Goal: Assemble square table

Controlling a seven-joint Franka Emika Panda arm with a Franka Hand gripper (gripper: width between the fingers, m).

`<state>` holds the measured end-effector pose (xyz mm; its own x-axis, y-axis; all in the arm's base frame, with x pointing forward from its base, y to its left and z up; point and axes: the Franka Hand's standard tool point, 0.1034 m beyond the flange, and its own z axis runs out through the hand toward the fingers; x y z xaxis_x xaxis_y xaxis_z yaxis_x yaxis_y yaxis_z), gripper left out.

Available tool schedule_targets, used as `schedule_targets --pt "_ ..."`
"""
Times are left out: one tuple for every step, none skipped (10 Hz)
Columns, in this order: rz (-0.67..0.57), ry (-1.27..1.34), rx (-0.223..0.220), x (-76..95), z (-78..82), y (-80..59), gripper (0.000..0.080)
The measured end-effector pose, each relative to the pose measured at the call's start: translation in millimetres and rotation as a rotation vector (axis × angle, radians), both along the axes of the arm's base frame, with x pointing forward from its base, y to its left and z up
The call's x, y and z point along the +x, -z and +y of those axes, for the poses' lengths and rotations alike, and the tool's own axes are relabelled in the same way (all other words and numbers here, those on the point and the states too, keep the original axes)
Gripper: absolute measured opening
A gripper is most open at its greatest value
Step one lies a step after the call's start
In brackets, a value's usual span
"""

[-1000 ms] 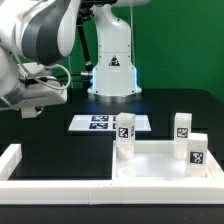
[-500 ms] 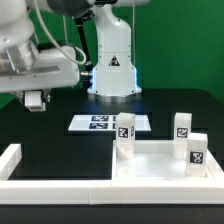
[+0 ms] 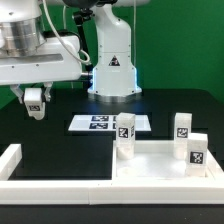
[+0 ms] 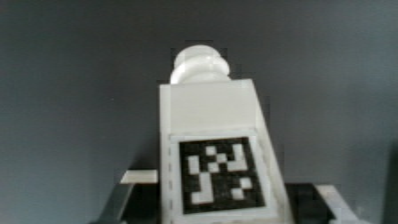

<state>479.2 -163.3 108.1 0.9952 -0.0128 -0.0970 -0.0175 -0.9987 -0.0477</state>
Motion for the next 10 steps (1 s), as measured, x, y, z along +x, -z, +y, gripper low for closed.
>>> schedule_targets --pt "-0.078 0.024 0.004 16.8 22.7 -7.1 0.029" --pt "-0.143 0.065 0.004 36.6 44.9 -15.7 0.029" --pt "-0.213 0.102 -0.012 58.1 67.2 -23.3 0.029" --pt "-0.272 0.134 -0.021 74.1 89.0 -28.7 0.029" --pt "-0.31 0.131 -0.027 81.2 99.4 -30.0 0.029" --pt "-0.407 0.12 -0.067 83.2 89.8 -31.6 0.029" --pt "-0.46 0.121 -0.097 79.1 85.6 -29.9 0.029" --pt "-0.456 0.119 -0.095 77.4 87.2 -28.1 0.029" --pt "-0.457 0.119 -0.095 77.8 87.1 -28.5 0.029" --pt "-0.456 0.119 -0.095 77.6 87.1 -27.9 0.029"
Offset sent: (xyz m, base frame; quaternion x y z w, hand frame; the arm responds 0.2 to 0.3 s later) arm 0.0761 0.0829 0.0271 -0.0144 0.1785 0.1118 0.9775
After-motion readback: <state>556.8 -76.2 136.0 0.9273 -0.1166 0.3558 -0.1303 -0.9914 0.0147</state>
